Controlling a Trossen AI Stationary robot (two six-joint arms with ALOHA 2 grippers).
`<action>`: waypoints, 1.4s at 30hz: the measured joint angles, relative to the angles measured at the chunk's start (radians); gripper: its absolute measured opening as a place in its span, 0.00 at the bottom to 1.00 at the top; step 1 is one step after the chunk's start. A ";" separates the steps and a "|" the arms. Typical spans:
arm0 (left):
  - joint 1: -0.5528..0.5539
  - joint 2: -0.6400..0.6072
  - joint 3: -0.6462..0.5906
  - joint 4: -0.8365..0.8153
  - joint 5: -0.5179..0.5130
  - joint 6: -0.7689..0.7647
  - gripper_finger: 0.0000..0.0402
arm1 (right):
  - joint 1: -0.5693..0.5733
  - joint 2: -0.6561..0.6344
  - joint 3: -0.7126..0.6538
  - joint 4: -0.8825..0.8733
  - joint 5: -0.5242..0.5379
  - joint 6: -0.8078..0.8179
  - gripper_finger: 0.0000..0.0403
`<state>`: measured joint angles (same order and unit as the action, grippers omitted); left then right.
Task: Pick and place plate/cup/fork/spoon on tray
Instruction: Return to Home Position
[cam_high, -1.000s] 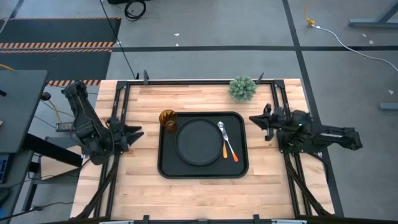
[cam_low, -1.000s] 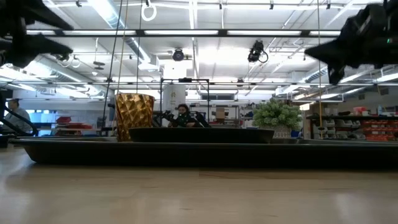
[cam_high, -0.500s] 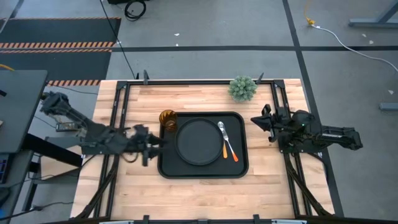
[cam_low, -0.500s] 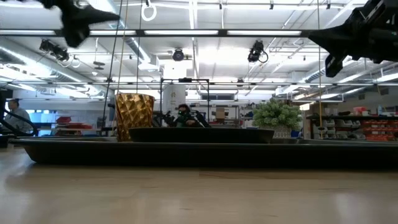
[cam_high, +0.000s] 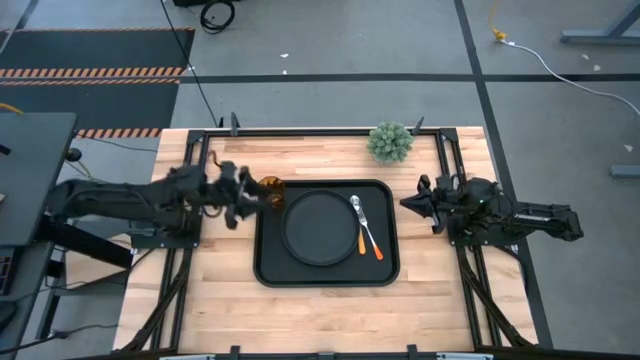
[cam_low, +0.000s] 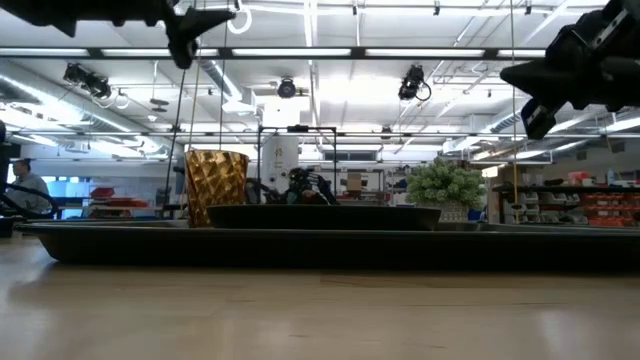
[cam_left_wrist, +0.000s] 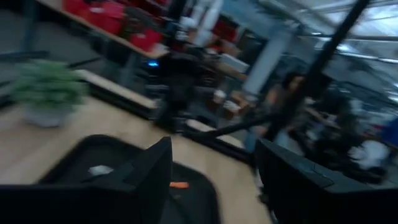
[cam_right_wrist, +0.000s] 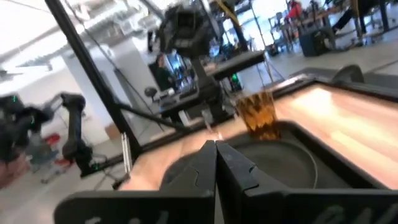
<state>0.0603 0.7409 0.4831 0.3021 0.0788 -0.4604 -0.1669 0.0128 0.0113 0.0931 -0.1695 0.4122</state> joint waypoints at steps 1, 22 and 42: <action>0.025 -0.035 0.000 -0.050 0.000 0.005 0.58 | 0.000 0.000 0.000 -0.022 -0.002 -0.009 0.02; 0.087 -0.596 0.000 -0.751 -0.220 0.122 0.58 | -0.005 0.020 0.000 -0.062 0.232 -0.192 0.02; 0.086 -0.708 -0.300 -0.379 -0.163 0.167 0.58 | -0.093 0.039 0.000 -0.034 0.032 -0.170 0.02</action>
<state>0.1463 0.0325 0.1827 -0.0773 -0.0842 -0.2929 -0.2602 0.0523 0.0113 0.0591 -0.1377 0.2424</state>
